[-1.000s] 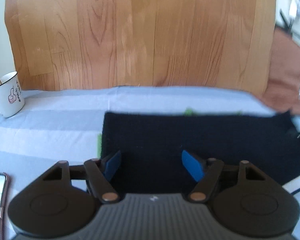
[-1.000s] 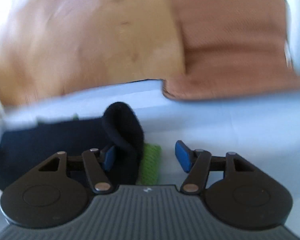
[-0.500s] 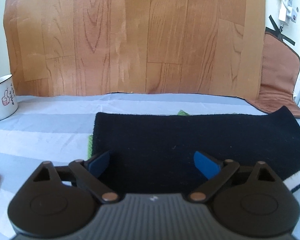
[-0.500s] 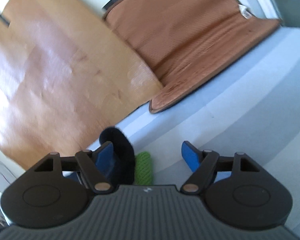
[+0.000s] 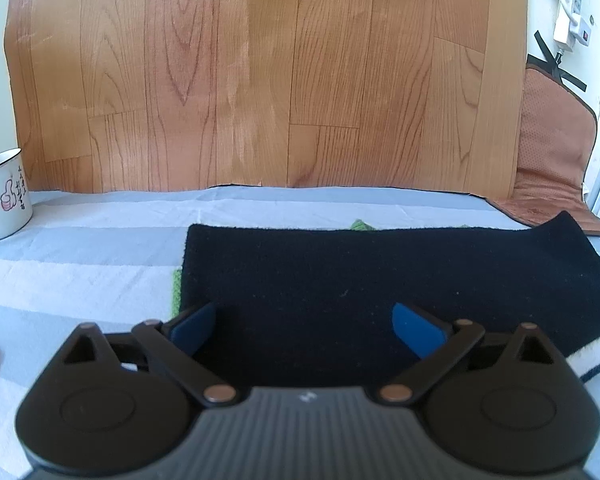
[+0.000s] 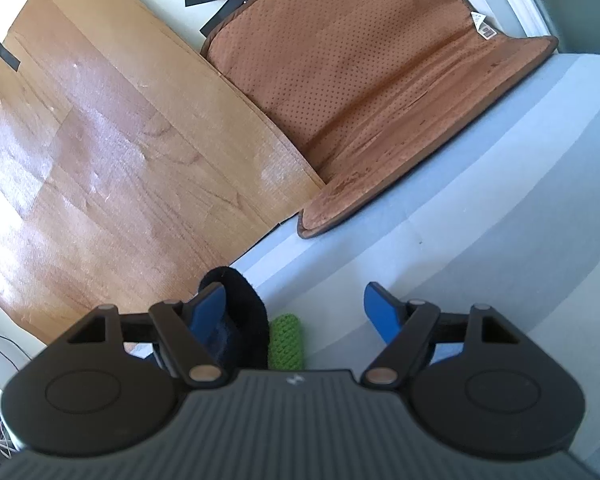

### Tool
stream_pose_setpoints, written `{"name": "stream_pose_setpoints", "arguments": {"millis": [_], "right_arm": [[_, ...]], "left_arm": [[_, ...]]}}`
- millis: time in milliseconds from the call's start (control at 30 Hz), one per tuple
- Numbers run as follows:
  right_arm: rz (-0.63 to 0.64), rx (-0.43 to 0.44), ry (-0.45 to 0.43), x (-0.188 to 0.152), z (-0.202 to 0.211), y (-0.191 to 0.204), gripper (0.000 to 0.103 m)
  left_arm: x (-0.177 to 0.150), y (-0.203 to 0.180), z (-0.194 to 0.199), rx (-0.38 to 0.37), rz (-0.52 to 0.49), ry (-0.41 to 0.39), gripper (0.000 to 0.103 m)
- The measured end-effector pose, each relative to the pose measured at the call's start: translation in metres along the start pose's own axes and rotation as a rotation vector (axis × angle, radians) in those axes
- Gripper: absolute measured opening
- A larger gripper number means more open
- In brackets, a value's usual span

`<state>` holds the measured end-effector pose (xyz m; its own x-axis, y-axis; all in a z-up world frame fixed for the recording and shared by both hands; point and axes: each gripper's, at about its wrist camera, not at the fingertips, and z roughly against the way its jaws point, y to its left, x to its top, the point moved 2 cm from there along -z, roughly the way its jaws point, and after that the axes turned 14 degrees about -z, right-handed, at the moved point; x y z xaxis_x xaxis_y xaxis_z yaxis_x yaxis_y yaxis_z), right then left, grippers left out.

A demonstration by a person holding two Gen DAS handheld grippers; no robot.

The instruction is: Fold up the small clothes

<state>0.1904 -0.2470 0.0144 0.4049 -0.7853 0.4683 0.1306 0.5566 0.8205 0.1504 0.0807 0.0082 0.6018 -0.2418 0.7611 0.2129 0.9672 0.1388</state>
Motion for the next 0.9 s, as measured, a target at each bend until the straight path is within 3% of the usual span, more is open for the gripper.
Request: {"name": "stream_pose_setpoints", "arguments": {"millis": [900], "right_arm": [[0.012,0.008,-0.003,0.0016,-0.0004,0.0004,0.081]], "left_arm": [[0.0003,-0.0019,0.0037,0.002,0.006,-0.019,0.103]]}}
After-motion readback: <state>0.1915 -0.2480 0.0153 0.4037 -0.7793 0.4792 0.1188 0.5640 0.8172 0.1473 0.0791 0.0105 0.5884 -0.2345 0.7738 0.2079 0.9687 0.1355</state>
